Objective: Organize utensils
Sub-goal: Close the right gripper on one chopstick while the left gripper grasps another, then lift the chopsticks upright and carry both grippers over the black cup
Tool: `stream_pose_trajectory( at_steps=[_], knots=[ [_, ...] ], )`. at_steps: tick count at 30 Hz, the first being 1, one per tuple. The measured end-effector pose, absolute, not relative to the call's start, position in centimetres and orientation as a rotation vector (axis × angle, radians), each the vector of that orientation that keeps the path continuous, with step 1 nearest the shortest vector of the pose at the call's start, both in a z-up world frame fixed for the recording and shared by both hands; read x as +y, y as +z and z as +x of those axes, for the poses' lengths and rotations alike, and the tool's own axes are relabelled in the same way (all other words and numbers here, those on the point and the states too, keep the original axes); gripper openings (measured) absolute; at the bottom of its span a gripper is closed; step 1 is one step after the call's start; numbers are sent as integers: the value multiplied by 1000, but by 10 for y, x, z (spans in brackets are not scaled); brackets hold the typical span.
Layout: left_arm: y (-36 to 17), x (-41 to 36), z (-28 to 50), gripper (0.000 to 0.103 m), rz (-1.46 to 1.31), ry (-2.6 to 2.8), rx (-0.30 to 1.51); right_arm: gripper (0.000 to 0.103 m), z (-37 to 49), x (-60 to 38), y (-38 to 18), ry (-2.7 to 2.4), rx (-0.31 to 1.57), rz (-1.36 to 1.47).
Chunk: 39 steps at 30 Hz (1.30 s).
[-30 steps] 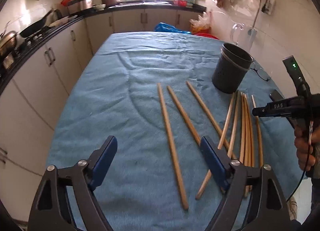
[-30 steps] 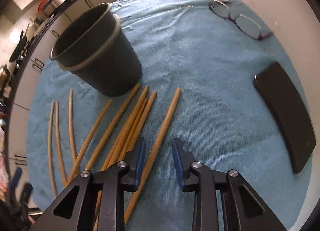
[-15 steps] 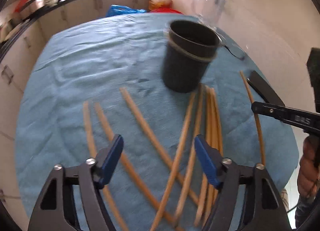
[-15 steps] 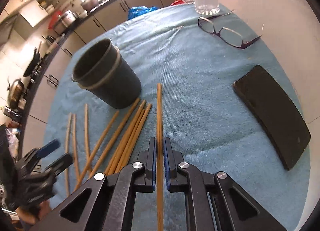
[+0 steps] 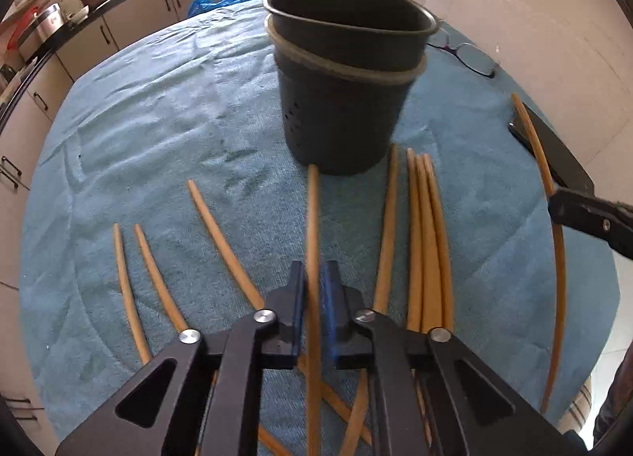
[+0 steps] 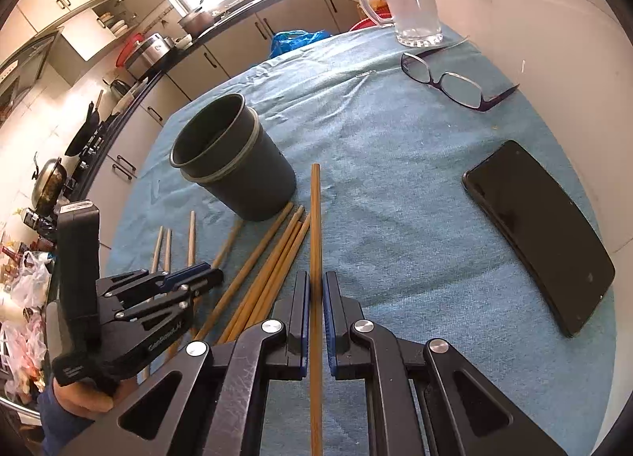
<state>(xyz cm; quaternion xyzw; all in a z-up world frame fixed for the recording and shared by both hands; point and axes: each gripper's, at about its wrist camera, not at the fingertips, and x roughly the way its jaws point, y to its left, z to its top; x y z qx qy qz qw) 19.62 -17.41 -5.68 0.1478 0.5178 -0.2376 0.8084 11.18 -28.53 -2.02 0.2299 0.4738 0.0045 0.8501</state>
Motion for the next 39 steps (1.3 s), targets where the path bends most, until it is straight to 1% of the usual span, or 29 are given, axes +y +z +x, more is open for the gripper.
stream_pose_trajectory(
  at_steps=[8,12,18,23,39],
  knots=[
    [-7,-147,165,7,215,-532,943,7,97,-286,1,20,920,453],
    [24,-129,153,7,158,-521,855,7,88,-283,22,48,844,437],
    [57,-108,141,6,92,-505,777,7,70,-270,54,79,719,381],
    [70,-105,135,7,81,-501,738,7,60,-260,73,97,640,343],
    [99,-102,139,7,53,-488,675,7,62,-260,96,104,586,350]
  ],
)
